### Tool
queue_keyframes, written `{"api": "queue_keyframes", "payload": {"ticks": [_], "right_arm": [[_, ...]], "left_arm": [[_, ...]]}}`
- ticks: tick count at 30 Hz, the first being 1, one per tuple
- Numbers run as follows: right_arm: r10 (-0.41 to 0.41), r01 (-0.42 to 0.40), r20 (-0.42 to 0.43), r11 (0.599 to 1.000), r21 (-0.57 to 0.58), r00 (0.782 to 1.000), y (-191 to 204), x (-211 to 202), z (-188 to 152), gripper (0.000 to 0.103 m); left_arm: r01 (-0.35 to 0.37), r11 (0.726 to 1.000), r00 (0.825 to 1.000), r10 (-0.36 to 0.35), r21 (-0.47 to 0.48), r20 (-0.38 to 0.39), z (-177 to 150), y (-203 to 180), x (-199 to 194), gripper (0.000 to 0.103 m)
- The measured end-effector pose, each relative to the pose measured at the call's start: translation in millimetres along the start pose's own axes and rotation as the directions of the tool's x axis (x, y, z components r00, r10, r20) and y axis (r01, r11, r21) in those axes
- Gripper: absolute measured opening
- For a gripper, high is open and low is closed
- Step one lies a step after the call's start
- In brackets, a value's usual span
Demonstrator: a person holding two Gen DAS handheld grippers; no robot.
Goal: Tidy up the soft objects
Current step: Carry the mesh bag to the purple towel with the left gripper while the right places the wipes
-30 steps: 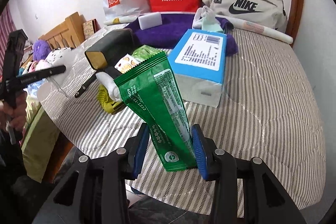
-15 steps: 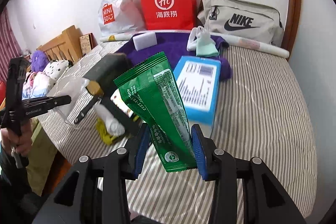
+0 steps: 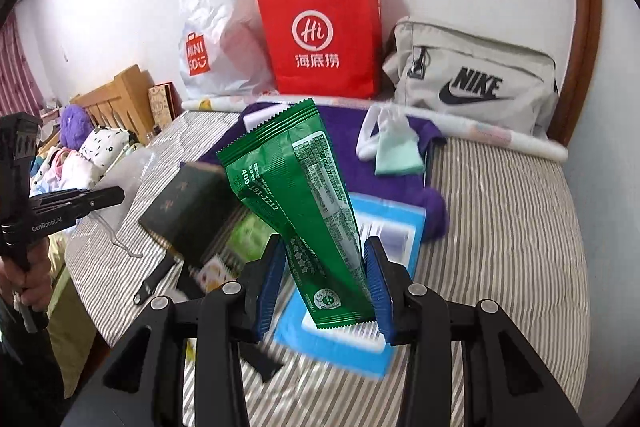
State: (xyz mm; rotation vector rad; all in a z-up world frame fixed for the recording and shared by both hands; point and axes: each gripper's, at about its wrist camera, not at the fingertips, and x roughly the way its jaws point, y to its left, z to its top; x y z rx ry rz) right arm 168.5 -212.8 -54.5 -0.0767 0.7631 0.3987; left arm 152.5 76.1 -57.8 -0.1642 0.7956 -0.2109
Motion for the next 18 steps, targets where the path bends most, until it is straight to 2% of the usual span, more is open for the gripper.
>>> {"api": "queue_keyframes", "payload": {"ticks": [7,18], "right_arm": [[-0.001,0.001,-0.001,1.0,-0.019,1.0,-9,24,38,0.04],[-0.024,0.023,-0.053,1.0,-0.011,0.998,-29,74,79,0.04]], "left_arm": [[0.012,1.0,1.0,-0.012,-0.008,-0.002,45,1,28,0.005],[0.017,0.999,0.999,-0.019,-0.041,-0.039,88,11,81,0.005]]}}
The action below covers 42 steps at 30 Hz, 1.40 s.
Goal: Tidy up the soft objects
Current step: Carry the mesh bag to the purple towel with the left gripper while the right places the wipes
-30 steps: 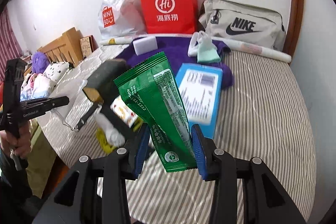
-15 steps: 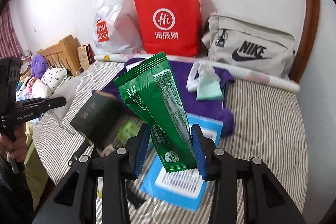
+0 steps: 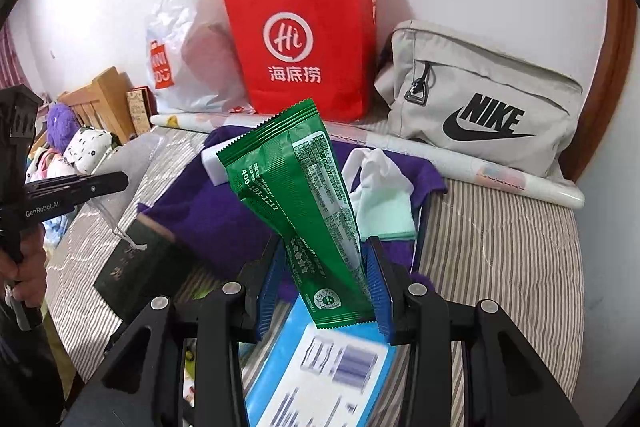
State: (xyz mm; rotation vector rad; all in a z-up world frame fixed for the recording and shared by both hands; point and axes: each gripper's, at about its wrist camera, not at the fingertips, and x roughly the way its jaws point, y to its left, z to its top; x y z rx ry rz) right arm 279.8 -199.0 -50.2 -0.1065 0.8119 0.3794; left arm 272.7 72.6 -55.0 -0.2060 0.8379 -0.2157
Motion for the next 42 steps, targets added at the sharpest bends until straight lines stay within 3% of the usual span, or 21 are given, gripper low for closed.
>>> {"api": "queue_keyframes", "payload": {"ticks": [6,16,23,34,38,40,41,42], "right_arm": [[-0.016,0.016,-0.061,1.0,0.001,0.998,-10,35,7,0.04],[-0.023,0.021,-0.174,1.0,-0.016,0.985,-22,95,12,0.04],[-0.027,0.024,-0.234,1.0,-0.016,0.972,-27,122,15,0.04],[-0.052,0.046,-0.261,0.998,-0.031,0.964,-23,137,17,0.043],[-0.072,0.062,-0.258,0.997,-0.046,0.964,-19,136,17,0.052],[-0.072,0.062,-0.252,0.997,-0.049,0.965,-17,134,16,0.067],[-0.076,0.066,-0.243,0.997,-0.05,0.967,-17,131,16,0.068],[-0.082,0.072,-0.234,0.996,-0.051,0.969,-16,129,15,0.069]], "left_arm": [[0.011,0.999,0.998,-0.014,-0.046,-0.058,12,12,35,0.005],[-0.049,0.997,0.987,0.039,-0.066,-0.157,17,28,91,0.005],[-0.049,0.997,0.979,0.036,-0.061,-0.202,17,30,110,0.005],[-0.067,0.997,0.97,0.055,-0.043,-0.238,18,35,117,0.007],[-0.072,0.997,0.967,0.062,-0.031,-0.248,17,34,118,0.018],[-0.069,0.997,0.967,0.058,-0.034,-0.248,16,34,118,0.029],[-0.068,0.997,0.967,0.057,-0.035,-0.25,15,33,117,0.032],[-0.069,0.997,0.966,0.058,-0.034,-0.252,15,32,117,0.043]]}}
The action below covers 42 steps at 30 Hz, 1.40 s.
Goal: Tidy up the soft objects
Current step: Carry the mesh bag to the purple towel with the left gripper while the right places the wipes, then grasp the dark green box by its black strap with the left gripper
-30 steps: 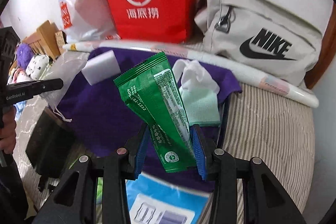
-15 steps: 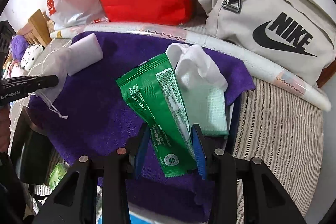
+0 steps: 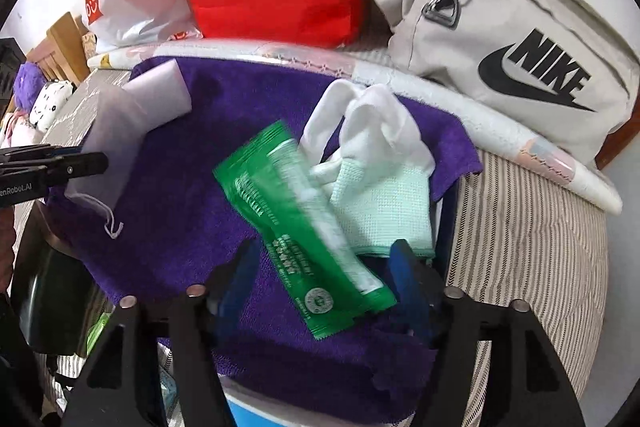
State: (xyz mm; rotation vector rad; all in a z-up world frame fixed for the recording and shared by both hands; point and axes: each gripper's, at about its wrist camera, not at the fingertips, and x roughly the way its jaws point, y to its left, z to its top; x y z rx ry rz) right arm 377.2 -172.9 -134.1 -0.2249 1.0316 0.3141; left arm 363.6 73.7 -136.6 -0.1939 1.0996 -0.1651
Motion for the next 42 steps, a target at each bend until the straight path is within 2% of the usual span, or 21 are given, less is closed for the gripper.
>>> {"api": "queue_keyframes", "payload": {"ticks": [1,5,8,15,24,30,34,36,42], "right_arm": [[-0.01,0.01,0.008,1.0,-0.002,1.0,1,-3,-1,0.07],[-0.041,0.04,0.034,0.999,0.011,0.999,0,-13,-4,0.072],[-0.045,0.043,0.061,0.998,0.035,0.997,-5,-24,-6,0.072],[-0.054,0.045,0.127,0.996,0.073,0.99,-11,-57,-12,0.072],[-0.03,0.011,0.197,0.995,0.099,0.98,-1,-104,-31,0.072],[0.033,-0.061,0.238,0.992,0.111,0.971,13,-139,-63,0.072],[0.104,-0.132,0.253,0.987,0.096,0.962,32,-159,-96,0.072],[0.12,-0.142,0.249,0.987,0.074,0.961,46,-165,-114,0.072],[0.162,-0.167,0.229,0.986,0.003,0.96,84,-173,-167,0.058]], "left_arm": [[0.0,1.0,1.0,0.0,0.001,0.005,-1,-1,-2,0.053],[-0.014,1.0,0.999,0.014,0.022,0.04,-4,-5,-13,0.063],[-0.043,0.998,0.998,0.041,0.035,0.05,-5,-10,-20,0.063],[-0.057,0.998,0.995,0.054,0.039,0.08,-12,-14,-40,0.063],[-0.077,0.996,0.979,0.07,0.033,0.19,-39,-19,-92,0.063],[-0.073,0.996,0.982,0.064,0.042,0.18,-73,-17,-120,0.063],[-0.083,0.996,0.982,0.075,0.043,0.173,-109,-11,-131,0.063],[-0.073,0.997,0.984,0.066,0.032,0.166,-126,-7,-134,0.063],[-0.07,0.997,0.989,0.065,0.03,0.133,-175,1,-130,0.063]]}}
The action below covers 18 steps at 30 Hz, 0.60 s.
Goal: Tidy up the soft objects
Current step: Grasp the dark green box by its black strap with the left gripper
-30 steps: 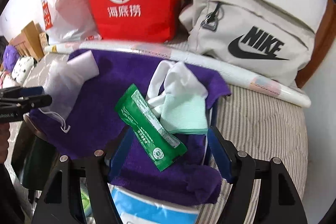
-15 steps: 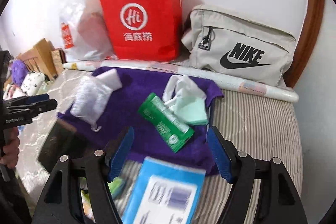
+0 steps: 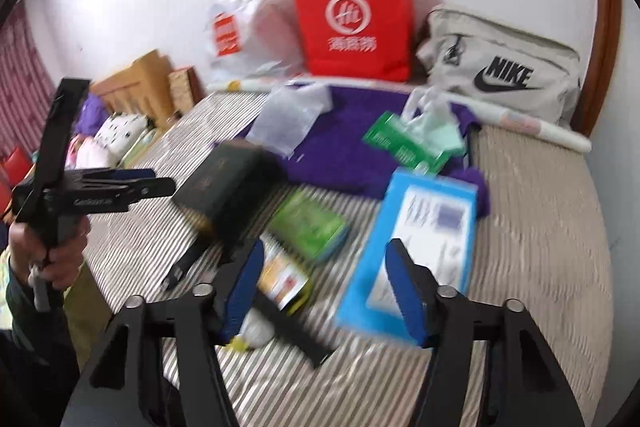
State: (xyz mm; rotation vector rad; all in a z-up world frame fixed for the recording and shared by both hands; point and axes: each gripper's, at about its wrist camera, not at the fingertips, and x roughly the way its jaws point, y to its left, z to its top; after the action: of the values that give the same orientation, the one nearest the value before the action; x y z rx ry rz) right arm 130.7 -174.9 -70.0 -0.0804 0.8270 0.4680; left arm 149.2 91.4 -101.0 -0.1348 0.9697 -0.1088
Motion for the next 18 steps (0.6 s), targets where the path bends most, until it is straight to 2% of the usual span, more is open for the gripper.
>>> {"api": "queue_keyframes", "payload": {"ticks": [3,7,8,11,13,16,18], "right_arm": [[0.011,-0.011,-0.015,1.0,-0.026,1.0,13,0,-21,0.053],[0.04,-0.042,-0.044,0.998,-0.051,0.998,24,7,-41,0.042],[0.049,-0.052,-0.054,0.997,-0.056,0.997,25,11,-45,0.04],[0.062,-0.068,-0.089,0.995,-0.068,0.994,28,26,-50,0.031],[0.074,-0.082,-0.112,0.994,-0.073,0.991,29,37,-50,0.03],[0.072,-0.084,-0.134,0.993,-0.088,0.988,31,50,-50,0.03],[0.071,-0.086,-0.15,0.991,-0.098,0.986,31,59,-49,0.03]], "left_arm": [[-0.002,1.0,1.0,0.003,0.014,-0.026,-25,1,7,0.063],[-0.007,0.999,0.998,0.01,0.048,-0.058,-51,-1,26,0.062],[-0.008,0.998,0.998,0.011,0.056,-0.064,-55,-3,30,0.059],[-0.022,0.996,0.996,0.029,0.089,-0.079,-66,-8,44,0.043],[-0.045,0.99,0.998,0.051,0.131,-0.042,-69,-13,45,0.034],[-0.052,0.989,0.998,0.056,0.14,-0.024,-71,-11,43,0.026],[-0.032,0.991,0.999,0.035,0.13,-0.02,-71,-7,42,0.026]]}}
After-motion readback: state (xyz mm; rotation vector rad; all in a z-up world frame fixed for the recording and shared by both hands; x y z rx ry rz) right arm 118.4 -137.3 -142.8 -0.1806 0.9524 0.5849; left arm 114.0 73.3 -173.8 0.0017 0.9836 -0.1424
